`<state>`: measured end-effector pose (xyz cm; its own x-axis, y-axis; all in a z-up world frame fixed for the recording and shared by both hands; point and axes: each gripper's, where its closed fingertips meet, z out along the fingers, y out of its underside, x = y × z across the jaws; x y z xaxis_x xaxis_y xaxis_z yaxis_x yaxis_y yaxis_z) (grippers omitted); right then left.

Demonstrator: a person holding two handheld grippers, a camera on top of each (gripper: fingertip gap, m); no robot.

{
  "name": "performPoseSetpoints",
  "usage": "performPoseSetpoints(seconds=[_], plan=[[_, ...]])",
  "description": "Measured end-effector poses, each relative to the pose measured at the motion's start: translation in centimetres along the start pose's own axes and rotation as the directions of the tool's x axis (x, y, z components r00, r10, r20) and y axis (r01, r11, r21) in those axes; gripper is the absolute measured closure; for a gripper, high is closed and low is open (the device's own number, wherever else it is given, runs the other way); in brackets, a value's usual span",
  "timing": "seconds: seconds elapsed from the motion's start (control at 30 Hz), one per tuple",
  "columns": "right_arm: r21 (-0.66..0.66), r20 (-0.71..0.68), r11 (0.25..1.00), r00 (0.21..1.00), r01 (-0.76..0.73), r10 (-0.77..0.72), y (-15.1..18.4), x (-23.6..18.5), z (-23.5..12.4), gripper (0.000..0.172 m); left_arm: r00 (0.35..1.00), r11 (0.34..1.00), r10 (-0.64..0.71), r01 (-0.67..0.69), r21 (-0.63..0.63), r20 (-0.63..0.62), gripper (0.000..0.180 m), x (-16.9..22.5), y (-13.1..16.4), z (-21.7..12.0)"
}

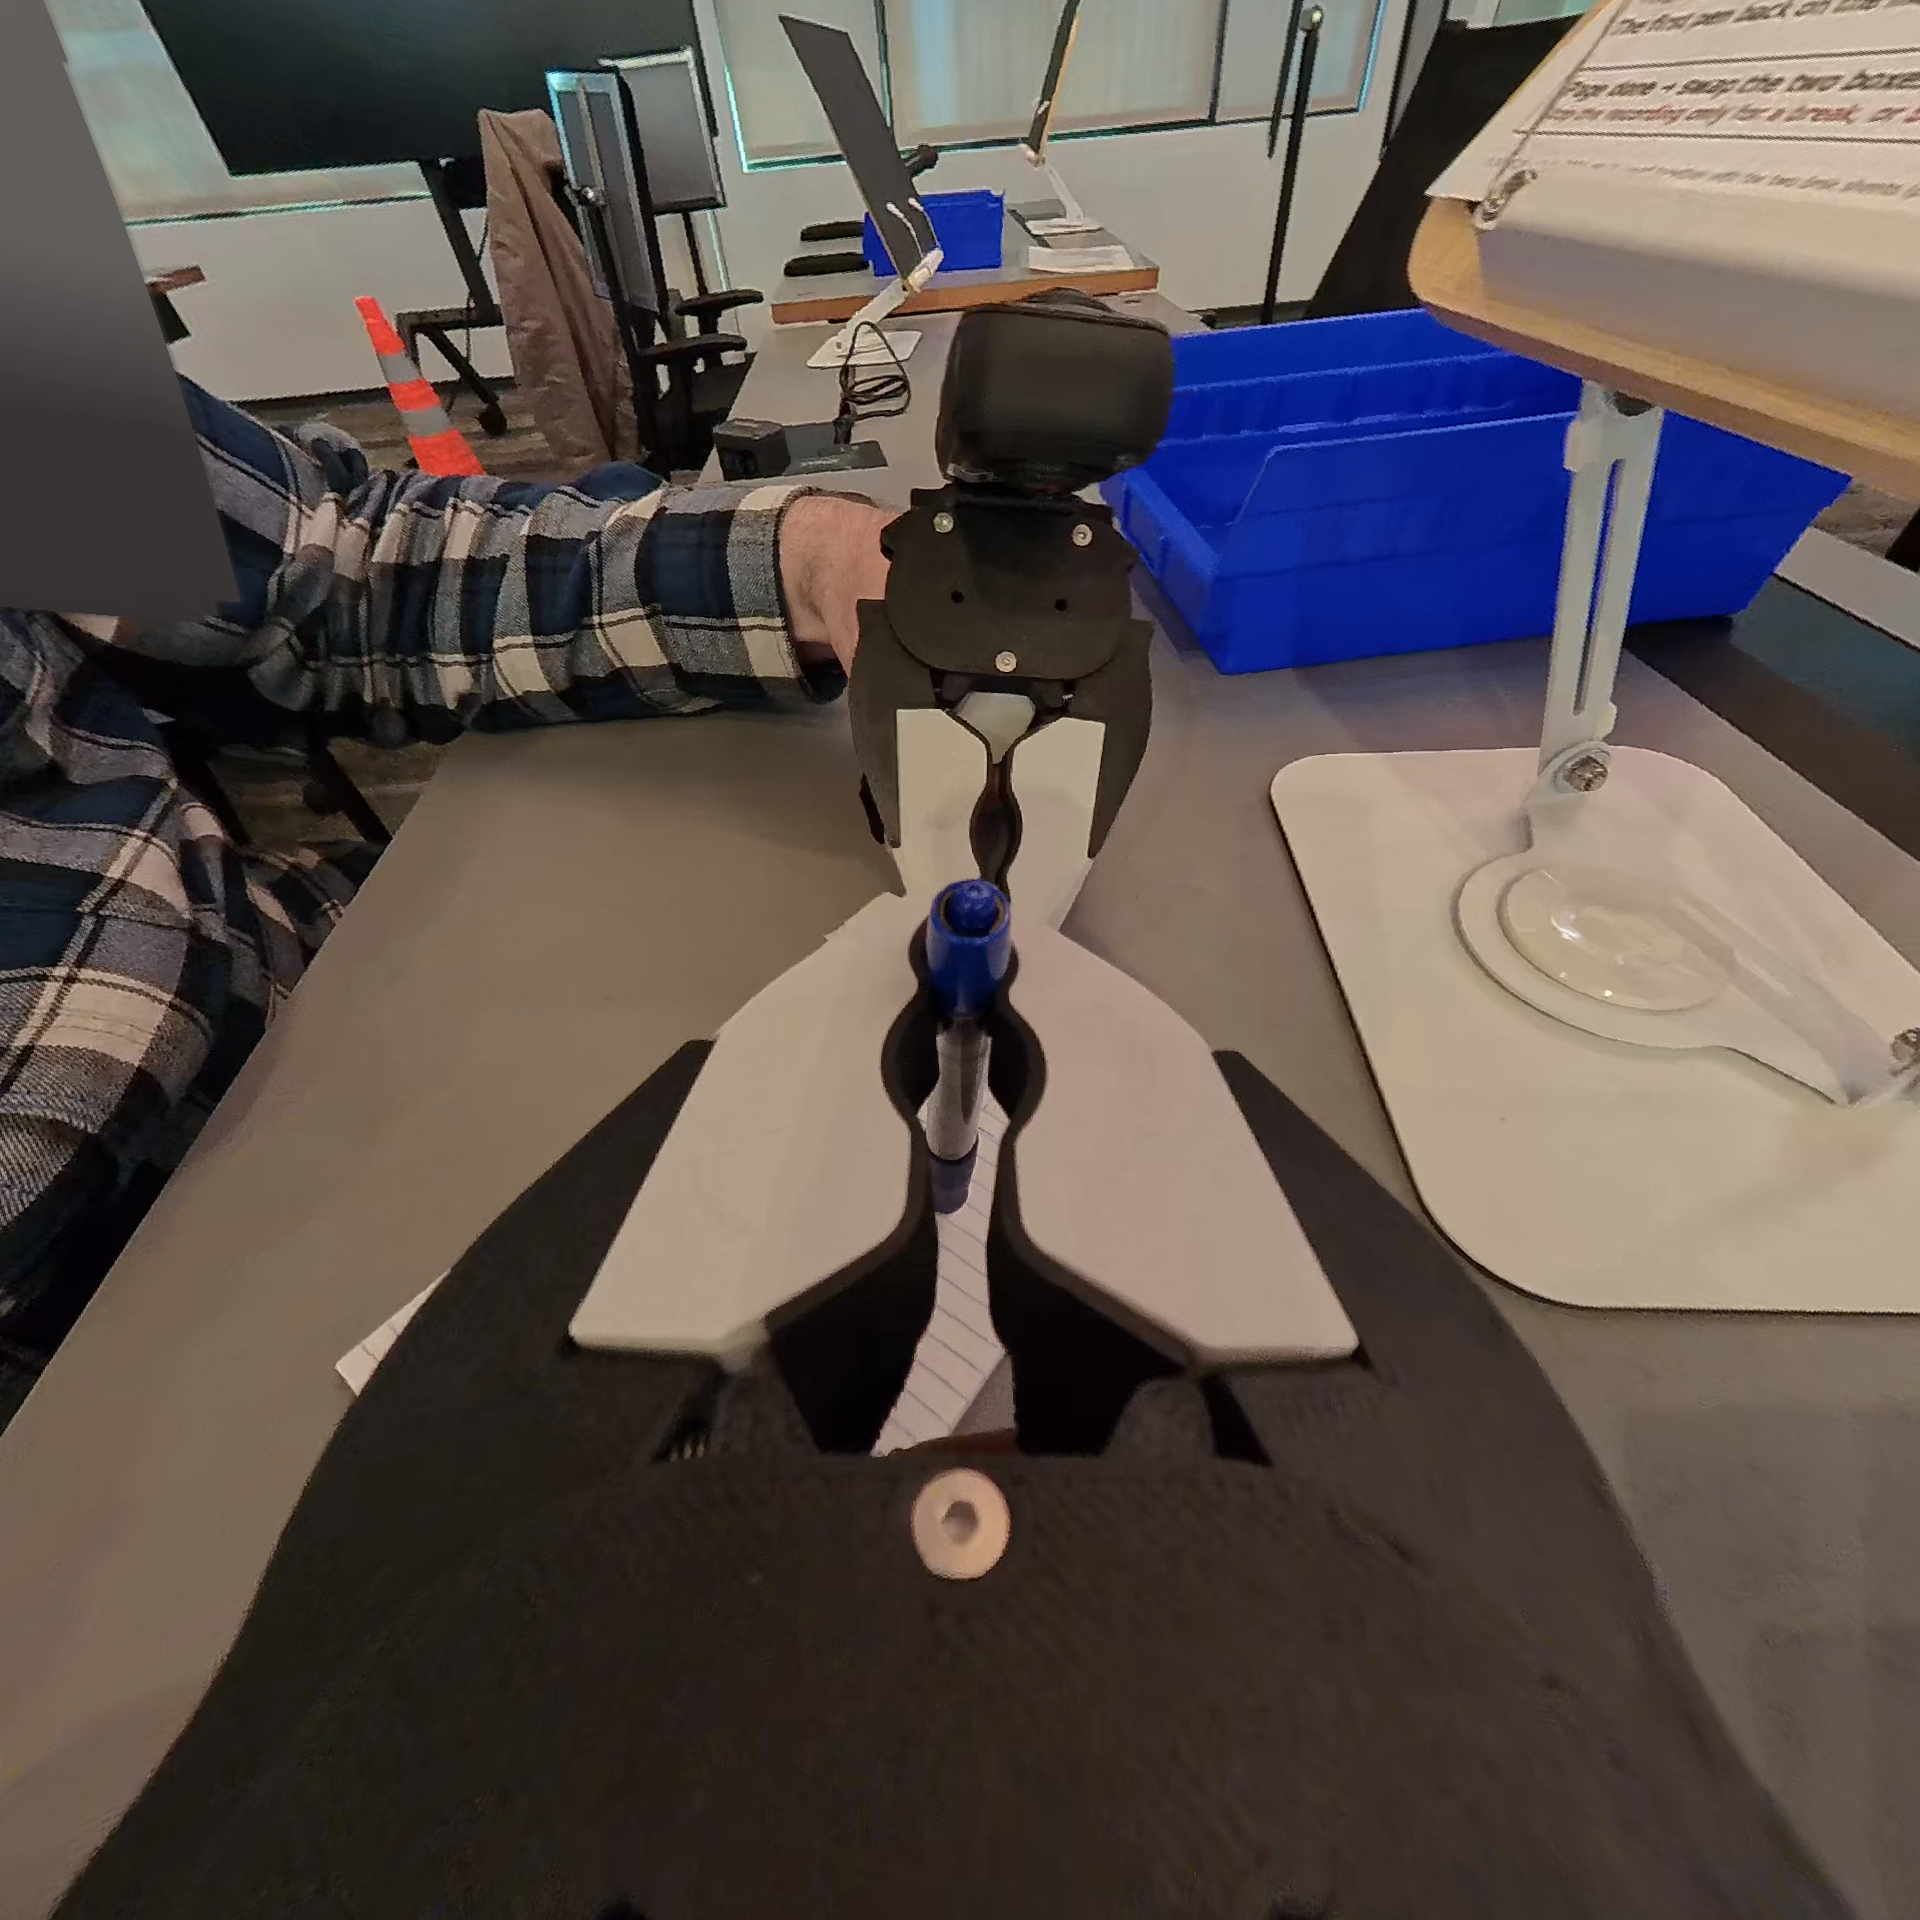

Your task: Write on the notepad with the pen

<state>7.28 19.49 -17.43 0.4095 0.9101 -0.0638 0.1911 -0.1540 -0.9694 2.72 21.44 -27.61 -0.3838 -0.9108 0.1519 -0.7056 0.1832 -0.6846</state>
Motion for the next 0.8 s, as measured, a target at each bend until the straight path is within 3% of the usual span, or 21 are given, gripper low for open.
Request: performPoseSetpoints(seconds=[0.33, 0.6, 0.8], plan=[[0.012, -0.012, 1.0, 1.0, 0.001, -0.001, -0.1, 0.3, -0.3, 0.167, 1.0, 1.0, 0.0, 0.0, -0.001, 0.001, 0.18, 0.0, 0.0, 0.0], [0.171, -0.049, 0.985, 0.998, -0.032, 0.041, -2.3, 1.4, -2.6, 0.167, 0.999, 1.0, 0.022, -0.022, -0.01, 0.037, 0.18, -0.3, -0.1, 0.1], [0.22, -0.116, 0.975, 0.992, -0.031, 0.057, -3.2, 2.2, -3.7, 0.167, 0.984, 0.999, 0.037, -0.03, -0.041, 0.173, 0.18, -2.4, 0.1, -0.5]])
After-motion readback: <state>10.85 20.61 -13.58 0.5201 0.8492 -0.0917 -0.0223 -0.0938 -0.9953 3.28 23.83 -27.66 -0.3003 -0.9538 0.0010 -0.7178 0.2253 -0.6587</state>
